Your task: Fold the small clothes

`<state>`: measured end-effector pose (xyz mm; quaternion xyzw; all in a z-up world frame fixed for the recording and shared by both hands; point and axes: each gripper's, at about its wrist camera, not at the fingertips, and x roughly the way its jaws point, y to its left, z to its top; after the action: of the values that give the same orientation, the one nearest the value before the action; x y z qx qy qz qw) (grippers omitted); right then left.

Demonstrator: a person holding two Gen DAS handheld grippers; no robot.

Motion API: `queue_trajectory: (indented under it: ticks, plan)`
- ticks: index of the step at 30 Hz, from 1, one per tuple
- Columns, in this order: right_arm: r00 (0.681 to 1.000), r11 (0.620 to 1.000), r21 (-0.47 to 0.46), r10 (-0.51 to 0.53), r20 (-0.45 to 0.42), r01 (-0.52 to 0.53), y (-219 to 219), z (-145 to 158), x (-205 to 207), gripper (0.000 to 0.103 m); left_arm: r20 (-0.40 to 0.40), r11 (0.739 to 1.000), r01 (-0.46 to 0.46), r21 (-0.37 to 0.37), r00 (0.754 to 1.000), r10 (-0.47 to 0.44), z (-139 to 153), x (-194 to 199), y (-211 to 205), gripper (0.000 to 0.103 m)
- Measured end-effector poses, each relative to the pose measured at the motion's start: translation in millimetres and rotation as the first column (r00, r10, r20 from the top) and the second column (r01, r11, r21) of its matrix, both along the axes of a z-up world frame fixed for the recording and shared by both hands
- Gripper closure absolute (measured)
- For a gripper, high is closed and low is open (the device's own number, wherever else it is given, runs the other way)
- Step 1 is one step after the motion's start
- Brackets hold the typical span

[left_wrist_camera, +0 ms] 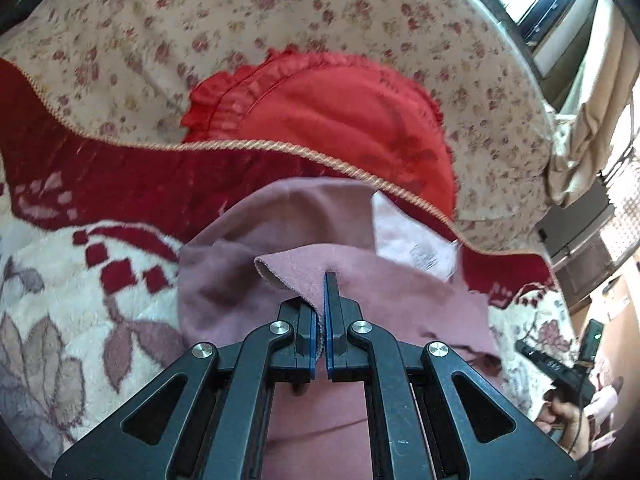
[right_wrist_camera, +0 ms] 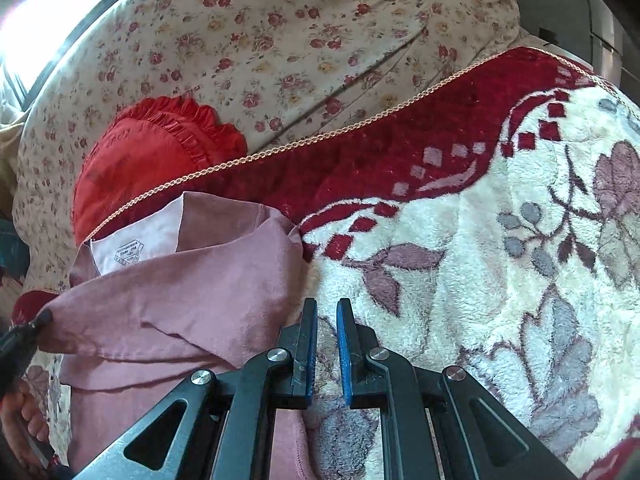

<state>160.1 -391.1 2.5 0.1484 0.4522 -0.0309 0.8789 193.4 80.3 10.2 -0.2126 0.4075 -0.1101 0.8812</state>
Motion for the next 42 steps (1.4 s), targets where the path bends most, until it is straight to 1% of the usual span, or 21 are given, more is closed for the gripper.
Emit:
queue_trajectory:
  ticks: [4,7,10,12,14,15,17,19,20,21,22,24,26,27,28,30,33,36,38,41,42]
  plan:
    - [1.000,1.000,-0.003,0.016,0.004,-0.016,4.6,0.7,0.1,0.095,-0.054,0.997,-0.052,0.060,0.997,0.055,-9.8,3.0,3.5,0.102]
    - [1.000,1.000,-0.012,0.028,0.002,-0.028,7.3,0.1,0.6,0.095,-0.120,0.992,-0.088,0.087,0.988,0.098,-25.5,7.3,9.2,0.101]
    - [1.000,1.000,-0.015,0.027,0.003,-0.027,7.2,-0.1,0.1,0.095,-0.182,0.992,-0.112,0.059,0.976,0.121,-39.3,11.3,16.7,0.100]
    - [1.000,1.000,-0.013,0.027,0.010,-0.027,6.5,0.4,-0.5,0.095,-0.182,0.990,-0.127,0.062,0.974,0.136,-39.5,9.5,18.7,0.099]
    - [0.999,1.000,-0.014,0.027,0.028,-0.026,6.3,2.9,-1.9,0.095,-0.153,0.985,-0.152,0.084,0.975,0.164,-32.0,4.5,20.6,0.099]
    - [0.998,0.999,-0.009,0.034,0.052,-0.034,6.6,6.1,-2.7,0.095,-0.124,0.977,-0.179,0.119,0.973,0.193,-25.2,1.2,21.6,0.099]
    - [0.994,0.998,-0.004,0.060,0.088,-0.060,10.9,11.9,-4.2,0.095,-0.033,0.952,-0.244,0.186,0.967,0.254,-8.4,-7.4,24.4,0.099]
    - [0.984,0.990,-0.006,0.143,0.106,-0.143,23.8,14.6,-3.2,0.095,0.044,0.933,-0.293,0.209,0.956,0.290,4.9,-15.9,25.4,0.099]
    - [0.976,0.981,-0.011,0.195,0.097,-0.195,33.0,12.9,-0.4,0.095,0.075,0.931,-0.298,0.210,0.955,0.288,9.4,-18.5,23.5,0.099]
    - [0.966,0.970,-0.021,0.242,0.092,-0.241,42.2,10.7,2.3,0.095,0.104,0.941,-0.271,0.201,0.961,0.255,13.5,-19.3,18.1,0.093]
    - [0.957,0.961,-0.031,0.276,0.086,-0.274,48.7,9.1,5.4,0.095,0.115,0.957,-0.221,0.187,0.973,0.202,14.4,-14.2,11.5,0.082]
    - [0.937,0.939,-0.077,0.341,0.068,-0.336,64.1,3.0,11.5,0.095,0.096,0.977,-0.123,0.171,0.990,0.108,7.7,-6.3,-4.3,0.078]
    - [0.920,0.919,-0.069,0.390,0.019,-0.388,73.0,-9.7,18.1,0.095,-0.007,0.979,-0.025,0.204,1.000,0.026,-12.4,6.0,-21.9,0.078]
    - [0.921,0.918,-0.090,0.379,-0.088,-0.386,75.1,-27.0,23.7,0.095,-0.088,0.973,0.000,0.230,0.996,0.021,-28.4,12.1,-25.6,0.078]
    - [0.917,0.920,-0.084,0.368,-0.153,-0.383,73.6,-39.7,25.6,0.095,-0.136,0.976,-0.004,0.218,0.990,0.035,-39.5,14.5,-23.5,0.078]
    - [0.917,0.923,-0.045,0.373,-0.143,-0.382,66.8,-40.6,23.9,0.095,-0.137,0.984,-0.046,0.174,0.988,0.070,-41.9,13.9,-13.1,0.078]
    - [0.926,0.931,-0.013,0.361,-0.113,-0.364,57.8,-31.0,21.0,0.095,-0.143,0.988,-0.059,0.139,0.987,0.079,-40.9,13.4,-6.5,0.078]
    - [0.948,0.946,-0.097,0.314,0.040,-0.309,52.0,-7.1,23.3,0.095,-0.150,0.991,-0.071,0.116,0.985,0.088,-43.7,14.3,-4.7,0.077]
    - [0.953,0.953,-0.134,0.287,0.096,-0.273,50.2,-3.2,35.2,0.095,-0.150,0.993,-0.073,0.093,0.985,0.087,-43.8,13.1,-3.1,0.073]
    - [0.961,0.958,-0.158,0.258,0.097,-0.241,48.1,-12.7,60.7,0.095,-0.145,0.991,-0.067,0.117,0.986,0.084,-44.6,13.2,-15.2,0.072]
    - [0.965,0.957,-0.165,0.251,0.071,-0.237,49.4,-21.6,71.0,0.095,-0.143,0.990,-0.065,0.123,0.986,0.082,-44.4,12.7,-17.2,0.071]
